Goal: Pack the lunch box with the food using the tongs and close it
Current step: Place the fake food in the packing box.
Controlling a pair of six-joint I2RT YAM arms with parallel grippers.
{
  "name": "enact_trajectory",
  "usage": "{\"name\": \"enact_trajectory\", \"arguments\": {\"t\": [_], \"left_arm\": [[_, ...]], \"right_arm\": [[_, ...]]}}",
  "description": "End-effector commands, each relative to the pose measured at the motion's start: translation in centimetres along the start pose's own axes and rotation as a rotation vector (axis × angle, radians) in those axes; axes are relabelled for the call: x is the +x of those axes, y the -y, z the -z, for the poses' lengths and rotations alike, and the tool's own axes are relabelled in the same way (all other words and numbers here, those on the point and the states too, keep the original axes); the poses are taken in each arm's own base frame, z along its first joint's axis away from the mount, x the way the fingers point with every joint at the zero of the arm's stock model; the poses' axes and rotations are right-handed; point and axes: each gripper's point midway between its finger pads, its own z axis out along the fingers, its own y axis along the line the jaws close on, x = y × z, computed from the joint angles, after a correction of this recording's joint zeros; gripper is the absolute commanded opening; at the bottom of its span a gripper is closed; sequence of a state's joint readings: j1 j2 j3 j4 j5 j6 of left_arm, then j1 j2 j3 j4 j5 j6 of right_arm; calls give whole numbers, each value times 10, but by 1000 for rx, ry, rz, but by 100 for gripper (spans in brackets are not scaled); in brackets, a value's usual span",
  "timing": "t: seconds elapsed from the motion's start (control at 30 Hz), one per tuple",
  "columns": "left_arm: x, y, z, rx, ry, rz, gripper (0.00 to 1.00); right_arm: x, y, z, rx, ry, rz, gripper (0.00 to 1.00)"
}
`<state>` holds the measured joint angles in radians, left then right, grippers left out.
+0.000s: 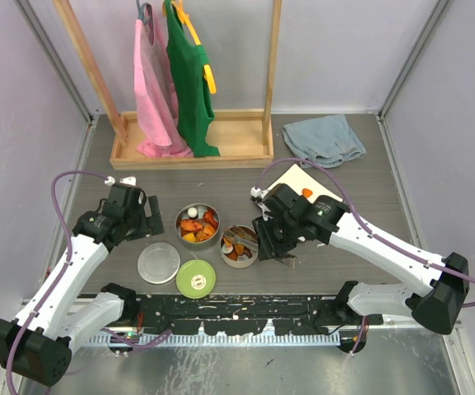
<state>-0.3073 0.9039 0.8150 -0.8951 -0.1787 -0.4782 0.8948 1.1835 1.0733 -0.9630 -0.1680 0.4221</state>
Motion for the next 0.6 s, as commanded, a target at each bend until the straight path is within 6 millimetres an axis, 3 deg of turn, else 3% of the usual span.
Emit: {"name": "enact_trajectory", "arguments": {"t": [0.0, 0.27, 0.4, 0.57], "left_arm": [[-10, 2, 5, 12, 39, 1, 98], [-10, 3, 4, 13, 34, 0, 98], [-10, 3, 4, 13, 34, 1, 98], [-10, 2, 4, 11, 35, 1, 98]], "right_arm": [[-8, -8, 4, -29, 40, 12, 41], [-2, 7, 8, 54, 21, 0, 37], [-17, -1, 22, 25, 101, 11, 39], [-49, -10, 62, -6, 329, 13, 47]]}}
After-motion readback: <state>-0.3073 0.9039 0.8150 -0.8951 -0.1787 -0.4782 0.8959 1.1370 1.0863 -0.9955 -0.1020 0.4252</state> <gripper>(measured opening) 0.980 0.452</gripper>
